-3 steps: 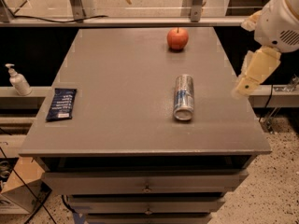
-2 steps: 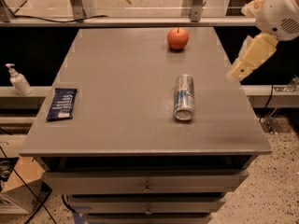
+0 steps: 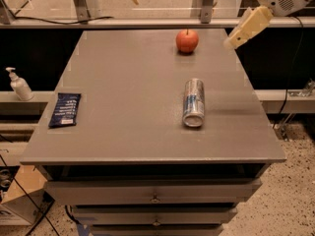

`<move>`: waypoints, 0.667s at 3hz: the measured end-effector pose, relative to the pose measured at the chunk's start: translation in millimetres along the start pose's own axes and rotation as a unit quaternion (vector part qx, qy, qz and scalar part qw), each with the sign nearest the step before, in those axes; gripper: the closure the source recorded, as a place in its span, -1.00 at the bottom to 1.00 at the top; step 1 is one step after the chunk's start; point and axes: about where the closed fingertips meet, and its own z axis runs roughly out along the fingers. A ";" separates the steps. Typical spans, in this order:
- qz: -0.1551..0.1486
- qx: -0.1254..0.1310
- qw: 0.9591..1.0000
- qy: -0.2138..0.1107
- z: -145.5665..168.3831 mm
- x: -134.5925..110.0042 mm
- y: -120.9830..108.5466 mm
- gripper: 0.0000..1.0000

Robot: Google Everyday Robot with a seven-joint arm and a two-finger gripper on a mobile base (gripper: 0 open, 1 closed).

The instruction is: Pick apple

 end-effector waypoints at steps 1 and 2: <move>0.002 -0.002 1.000 0.004 3.5 1.1 1.3 -1.00; 0.024 0.014 1.000 -0.006 21.3 1.0 -4.8 -1.00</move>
Offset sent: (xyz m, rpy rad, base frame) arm 0.0436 0.0221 -0.0312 0.1196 -0.0182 -0.1482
